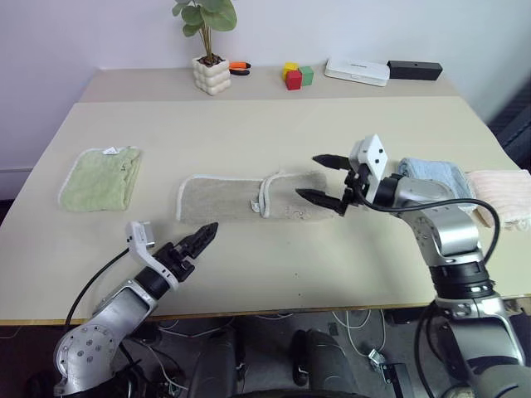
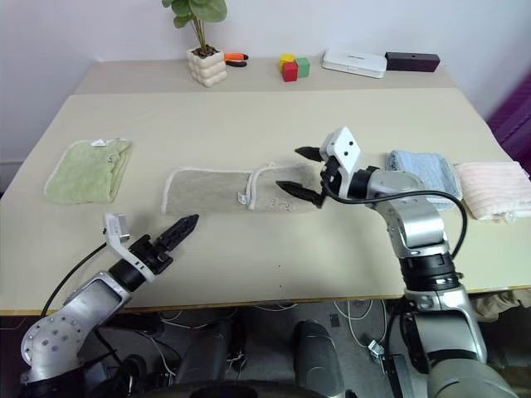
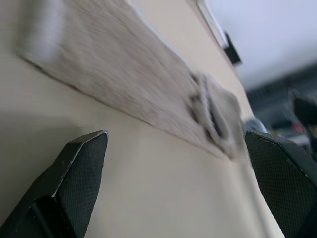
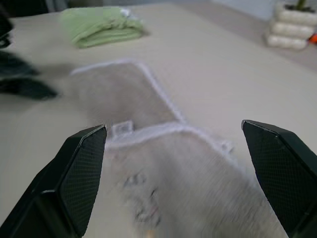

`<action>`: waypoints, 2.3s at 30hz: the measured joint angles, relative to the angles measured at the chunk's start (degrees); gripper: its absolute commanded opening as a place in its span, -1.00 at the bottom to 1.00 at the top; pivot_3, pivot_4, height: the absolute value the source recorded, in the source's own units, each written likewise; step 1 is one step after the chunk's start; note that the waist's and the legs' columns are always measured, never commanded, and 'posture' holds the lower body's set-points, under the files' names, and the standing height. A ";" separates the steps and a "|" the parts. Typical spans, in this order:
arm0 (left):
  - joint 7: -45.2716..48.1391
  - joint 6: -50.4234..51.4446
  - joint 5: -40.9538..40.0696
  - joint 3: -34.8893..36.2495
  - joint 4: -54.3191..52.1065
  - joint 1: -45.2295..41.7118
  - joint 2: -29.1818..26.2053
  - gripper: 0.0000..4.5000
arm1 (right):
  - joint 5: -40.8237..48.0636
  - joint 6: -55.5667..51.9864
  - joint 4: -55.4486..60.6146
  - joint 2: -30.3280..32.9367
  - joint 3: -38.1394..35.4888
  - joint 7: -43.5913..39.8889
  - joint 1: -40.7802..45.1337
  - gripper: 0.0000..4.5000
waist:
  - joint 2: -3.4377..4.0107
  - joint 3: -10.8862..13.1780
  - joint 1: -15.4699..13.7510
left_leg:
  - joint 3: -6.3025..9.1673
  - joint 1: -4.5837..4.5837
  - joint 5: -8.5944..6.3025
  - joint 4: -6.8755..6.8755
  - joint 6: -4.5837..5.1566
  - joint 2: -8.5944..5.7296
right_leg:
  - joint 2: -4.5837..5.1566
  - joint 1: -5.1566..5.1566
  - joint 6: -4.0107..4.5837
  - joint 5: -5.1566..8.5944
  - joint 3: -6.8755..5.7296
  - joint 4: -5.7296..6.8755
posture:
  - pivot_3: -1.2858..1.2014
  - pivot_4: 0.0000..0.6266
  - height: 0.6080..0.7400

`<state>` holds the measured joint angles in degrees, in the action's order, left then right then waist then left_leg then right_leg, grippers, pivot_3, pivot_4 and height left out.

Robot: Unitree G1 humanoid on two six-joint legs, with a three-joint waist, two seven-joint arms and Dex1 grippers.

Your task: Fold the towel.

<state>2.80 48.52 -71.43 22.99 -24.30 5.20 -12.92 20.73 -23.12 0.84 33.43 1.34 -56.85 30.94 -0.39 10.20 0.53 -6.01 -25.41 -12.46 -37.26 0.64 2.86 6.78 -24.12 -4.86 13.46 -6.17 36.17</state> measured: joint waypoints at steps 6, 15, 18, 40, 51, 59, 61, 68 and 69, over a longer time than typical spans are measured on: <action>-6.34 -3.89 0.82 0.64 3.64 -4.49 2.04 1.00 | 0.34 -0.56 0.19 0.19 -0.05 1.06 -0.25 0.97 | -0.01 -0.01 -0.14 | -0.04 -0.04 -0.02 -0.02 0.04 -0.05 | 0.02 0.02 -0.14 -0.08 0.00 -0.06 | 0.03 -0.52 1.00; -14.37 -5.53 -6.16 1.39 6.94 -8.19 5.77 1.00 | 0.36 -1.28 1.22 -0.27 -0.02 3.43 -0.90 0.97 | 0.00 -0.02 -1.32 | 0.00 0.01 -0.03 -0.16 0.06 -0.03 | 0.02 0.11 0.01 0.00 -0.01 -0.06 | 0.03 -0.52 1.00; -17.77 -5.75 -10.56 1.85 7.06 -8.04 6.44 1.00 | 0.23 -1.12 1.22 -0.28 -0.01 3.85 -1.27 0.97 | 0.00 -0.02 -1.27 | 0.01 0.01 -0.04 -0.15 0.07 -0.03 | 0.02 0.12 0.00 -0.01 0.00 -0.06 | 0.03 -0.52 1.00; -30.89 -15.66 -23.25 0.28 16.22 -17.24 10.17 0.64 | -1.49 0.73 0.86 -2.80 0.71 6.12 -1.10 1.00 | -0.01 -0.03 -1.47 | 0.04 0.01 -0.07 -0.23 0.12 -0.10 | 0.01 0.28 -0.01 -0.01 -0.09 -0.15 | 0.03 -0.52 1.00; -29.36 -15.16 -21.50 -0.04 19.29 -21.43 8.05 -0.98 | -2.02 0.99 0.89 -2.47 0.52 7.33 -1.62 1.00 | -0.03 -0.02 -1.32 | 0.06 -0.01 -0.07 -0.19 0.12 -0.08 | 0.00 0.25 -0.06 -0.03 -0.12 -0.18 | 0.03 -0.52 1.00; -19.15 -10.12 -11.65 -8.83 13.76 -25.65 0.39 -0.98 | 0.79 -0.40 0.20 3.36 -5.04 4.97 -6.11 1.00 | -0.09 0.02 -1.82 | 0.00 -0.11 -0.06 -0.19 0.09 -0.13 | 0.00 0.23 -0.06 -0.04 -0.22 -0.21 | 0.03 -0.52 1.00; -13.85 -9.19 -7.89 -11.78 12.99 -29.28 -0.87 -0.98 | 1.65 -0.97 -0.06 5.34 -7.61 4.14 -7.98 1.00 | -0.09 0.02 -2.19 | -0.01 -0.08 -0.06 -0.19 0.10 -0.12 | 0.00 0.24 0.03 0.00 -0.20 -0.27 | 0.03 -0.52 1.00; 8.62 -9.41 11.71 -25.28 25.53 -40.24 -1.82 -0.98 | 6.67 -4.12 2.41 7.58 -11.95 1.46 -12.53 1.00 | -0.05 0.02 -2.74 | -0.07 -0.15 -0.04 -0.10 0.06 -0.10 | -0.05 0.12 0.02 0.00 -0.21 -0.28 | 0.03 -0.52 1.00; 11.80 -9.91 13.94 -26.73 28.32 -41.65 -0.79 -0.98 | 7.23 -4.13 3.40 7.61 -12.40 1.40 -12.95 1.00 | -0.05 0.03 -2.76 | -0.07 -0.19 -0.04 -0.10 0.06 -0.10 | -0.05 0.09 0.00 -0.02 -0.21 -0.29 | 0.03 -0.52 1.00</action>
<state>14.61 38.62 -57.49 -3.74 4.02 -36.46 -13.71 27.97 -27.25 4.24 41.05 -11.05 -55.44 17.99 -0.44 10.23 -2.23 -6.08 -25.60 -12.51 -37.36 0.70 2.76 6.73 -24.03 -4.86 13.44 -6.38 35.88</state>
